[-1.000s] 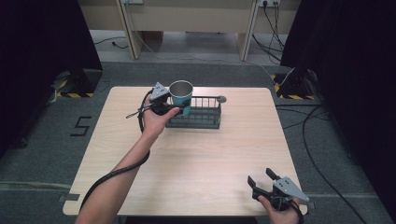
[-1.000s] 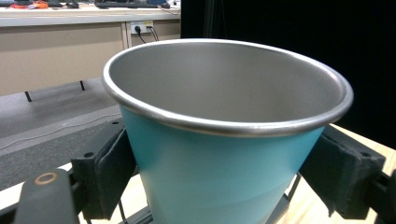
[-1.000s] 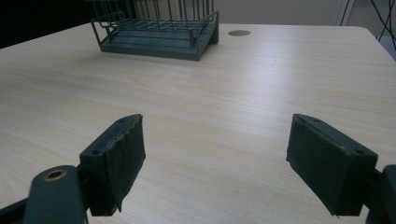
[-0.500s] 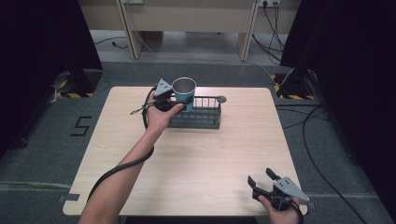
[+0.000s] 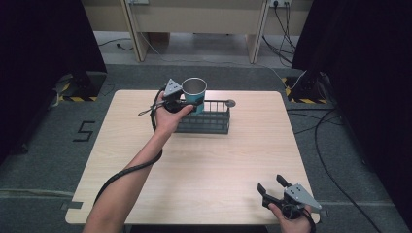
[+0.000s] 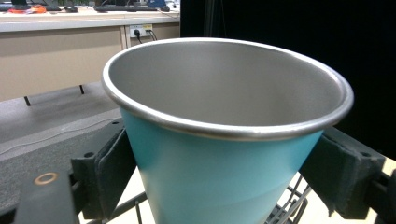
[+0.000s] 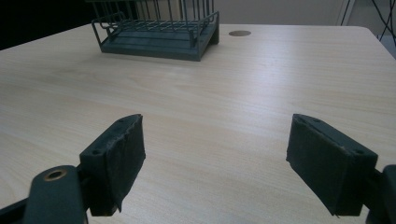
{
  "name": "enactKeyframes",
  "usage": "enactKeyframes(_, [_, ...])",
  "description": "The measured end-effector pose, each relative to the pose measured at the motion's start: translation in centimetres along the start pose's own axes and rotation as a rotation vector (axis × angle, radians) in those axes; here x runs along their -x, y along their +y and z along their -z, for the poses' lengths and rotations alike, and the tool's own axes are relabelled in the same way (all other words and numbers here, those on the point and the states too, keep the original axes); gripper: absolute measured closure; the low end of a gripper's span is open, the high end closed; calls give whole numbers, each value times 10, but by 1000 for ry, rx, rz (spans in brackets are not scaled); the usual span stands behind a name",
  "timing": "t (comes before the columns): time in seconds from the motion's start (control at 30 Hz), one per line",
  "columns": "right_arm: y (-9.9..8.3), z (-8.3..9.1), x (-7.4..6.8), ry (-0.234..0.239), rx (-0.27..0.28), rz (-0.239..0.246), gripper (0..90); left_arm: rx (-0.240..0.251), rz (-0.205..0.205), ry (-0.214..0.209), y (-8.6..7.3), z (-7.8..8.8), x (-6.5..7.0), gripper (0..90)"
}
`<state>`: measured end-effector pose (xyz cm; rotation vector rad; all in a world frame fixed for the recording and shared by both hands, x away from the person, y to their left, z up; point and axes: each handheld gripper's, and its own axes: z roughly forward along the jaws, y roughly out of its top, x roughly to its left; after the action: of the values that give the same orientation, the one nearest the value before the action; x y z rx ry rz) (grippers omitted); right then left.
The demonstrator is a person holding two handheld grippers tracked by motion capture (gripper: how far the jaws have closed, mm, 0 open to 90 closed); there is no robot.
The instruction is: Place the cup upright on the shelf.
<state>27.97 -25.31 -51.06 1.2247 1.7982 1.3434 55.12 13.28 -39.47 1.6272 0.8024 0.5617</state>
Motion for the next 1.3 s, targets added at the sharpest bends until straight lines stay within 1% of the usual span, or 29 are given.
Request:
enactKeyframes(0.2, [0, 0, 0, 1, 0, -1, 200, -4, -4, 2, 4, -3, -1, 154])
enactKeyframes(0.4, [0, 0, 0, 5, 2, -5, 200, -16, 6, 9, 2, -9, -2, 153])
enactKeyframes(0.7, [0, 0, 1, 4, 2, -4, 199, -43, 17, 10, -9, -17, -2, 154])
enactKeyframes(1.0, [0, 0, 1, 4, 2, -5, 199, -79, 28, 30, -21, -22, -6, 153])
enactKeyframes(1.3, [0, 0, 1, 5, 2, -5, 199, -98, 31, 38, -28, -25, -6, 153])
